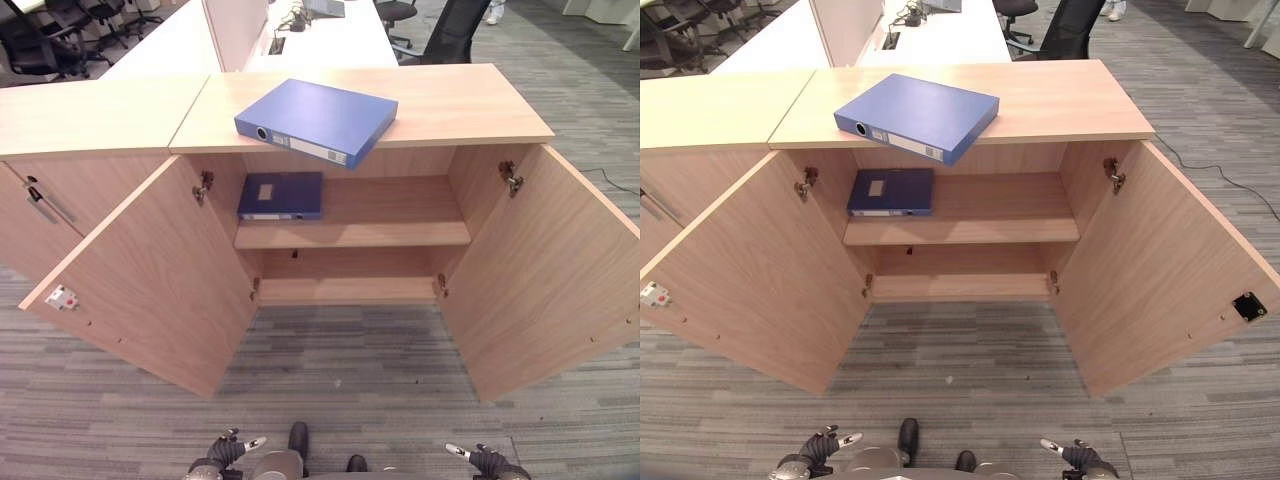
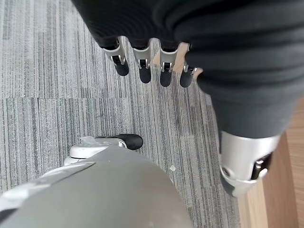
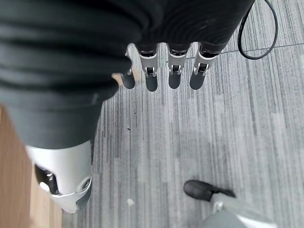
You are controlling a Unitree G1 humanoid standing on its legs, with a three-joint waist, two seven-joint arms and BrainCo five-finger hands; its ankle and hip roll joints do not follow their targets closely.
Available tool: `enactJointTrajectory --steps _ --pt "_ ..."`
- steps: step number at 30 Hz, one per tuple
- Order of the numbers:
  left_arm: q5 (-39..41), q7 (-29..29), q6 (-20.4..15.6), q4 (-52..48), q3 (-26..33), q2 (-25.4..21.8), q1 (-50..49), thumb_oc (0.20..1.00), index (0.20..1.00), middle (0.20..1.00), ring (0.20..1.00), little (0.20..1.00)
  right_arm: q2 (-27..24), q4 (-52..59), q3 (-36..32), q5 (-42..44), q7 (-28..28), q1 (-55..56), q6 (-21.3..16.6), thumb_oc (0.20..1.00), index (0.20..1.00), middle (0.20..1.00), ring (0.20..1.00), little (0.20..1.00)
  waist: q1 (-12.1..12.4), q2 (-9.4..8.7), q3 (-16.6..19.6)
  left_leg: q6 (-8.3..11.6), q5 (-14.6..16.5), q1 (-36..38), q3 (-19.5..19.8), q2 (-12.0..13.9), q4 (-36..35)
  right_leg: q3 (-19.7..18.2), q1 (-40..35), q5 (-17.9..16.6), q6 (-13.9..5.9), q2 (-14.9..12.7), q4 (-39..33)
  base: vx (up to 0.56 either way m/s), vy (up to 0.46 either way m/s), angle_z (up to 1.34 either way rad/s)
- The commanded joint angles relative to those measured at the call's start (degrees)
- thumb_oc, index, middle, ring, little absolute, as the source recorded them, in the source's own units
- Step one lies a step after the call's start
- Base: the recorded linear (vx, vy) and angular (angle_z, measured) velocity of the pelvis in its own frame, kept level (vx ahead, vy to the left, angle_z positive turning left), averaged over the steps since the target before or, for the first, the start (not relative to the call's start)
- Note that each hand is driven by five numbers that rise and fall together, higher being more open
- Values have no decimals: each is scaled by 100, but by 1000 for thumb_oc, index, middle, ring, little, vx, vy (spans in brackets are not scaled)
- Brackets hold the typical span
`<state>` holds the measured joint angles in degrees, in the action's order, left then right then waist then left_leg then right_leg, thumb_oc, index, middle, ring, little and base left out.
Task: Put the empty folder in the office cabinet
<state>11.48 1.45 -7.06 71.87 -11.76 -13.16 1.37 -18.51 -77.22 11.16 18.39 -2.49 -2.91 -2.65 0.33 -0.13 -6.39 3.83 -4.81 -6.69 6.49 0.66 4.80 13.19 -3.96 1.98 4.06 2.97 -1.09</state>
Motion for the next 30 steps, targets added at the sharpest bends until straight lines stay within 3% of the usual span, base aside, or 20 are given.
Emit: enactJointTrajectory --steps 1,3,7,8,10,11,17,23,24,30 --pt "250 -14 -148 -41 -64 -45 195 1000 1000 1000 1000 1000 -87 -42 67 -245 -36 -112 -110 1000 1000 1000 1000 1000 176 -234 -238 -59 261 -329 -113 -42 28 -220 388 141 -618 -409 175 130 225 6" --pt "313 -8 -184 -132 -106 -47 208 1000 1000 1000 1000 1000 -82 -27 79 -263 -44 -136 -126 1000 1000 1000 1000 1000 240 -236 -257 -55 158 -384 42 112 -296 -307 376 194 -656 -413 197 124 175 -13" --pt "225 -20 -232 -264 -281 7 258 1000 1000 1000 1000 1000 -95 -42 -4 -307 -7 -123 -126 1000 1000 1000 1000 1000 220 -46 -136 61 -104 -90 133 396 -853 -391 161 342 -791 -446 147 179 245 -21" --pt "269 -79 -220 -325 -354 26 317 1000 1000 1000 1000 1000 -76 -26 -79 -284 18 -96 -103 1000 1000 1000 1000 1000 147 -34 -18 71 -79 3 20 301 -862 -419 116 303 -888 -646 141 217 303 -2" --pt "297 -136 -214 -370 -394 26 334 1000 1000 1000 1000 1000 -63 -35 -81 -302 60 -87 -74 1000 1000 1000 1000 1000 132 -33 19 38 -24 46 -50 239 -840 -459 98 294 -941 -755 174 206 315 -16" --pt "480 -284 -226 -697 -503 -43 391 1000 1000 1000 1000 1000 -57 -54 -67 -384 110 -125 -19 1000 1000 1000 1000 1000 122 -13 29 -71 102 102 -217 86 -748 -526 127 291 -1036 -969 332 190 320 -17" --pt "886 -575 -204 -2269 -698 -465 273 1000 1000 1000 1000 1000 -12 102 4 -487 190 -301 55 1000 1000 1000 1000 1000 135 69 -73 -322 352 71 -569 -159 -451 -668 430 216 -1130 -1249 912 90 221 -30" --pt "907 -603 -136 -2698 -723 -589 199 1000 1000 1000 1000 1000 43 226 178 -639 211 -377 76 1000 1000 1000 1000 1000 200 73 -92 -389 403 62 -678 -162 -441 -596 623 159 -1115 -1193 1133 30 23 -26" --pt "949 -621 -122 -2958 -779 -622 177 1000 1000 1000 1000 1000 55 305 295 -704 203 -451 86 1000 1000 1000 1000 1000 240 46 -144 -386 418 10 -750 -129 -381 -411 609 155 -1110 -1201 1040 -18 -86 -9" --pt "731 -633 49 -3644 -855 -581 -159 1000 1000 1000 1000 1000 71 352 301 -816 157 -248 155 1000 1000 1000 1000 1000 206 -95 -62 -214 356 287 -755 86 -513 -248 156 312 -1029 -984 531 92 -201 -1"
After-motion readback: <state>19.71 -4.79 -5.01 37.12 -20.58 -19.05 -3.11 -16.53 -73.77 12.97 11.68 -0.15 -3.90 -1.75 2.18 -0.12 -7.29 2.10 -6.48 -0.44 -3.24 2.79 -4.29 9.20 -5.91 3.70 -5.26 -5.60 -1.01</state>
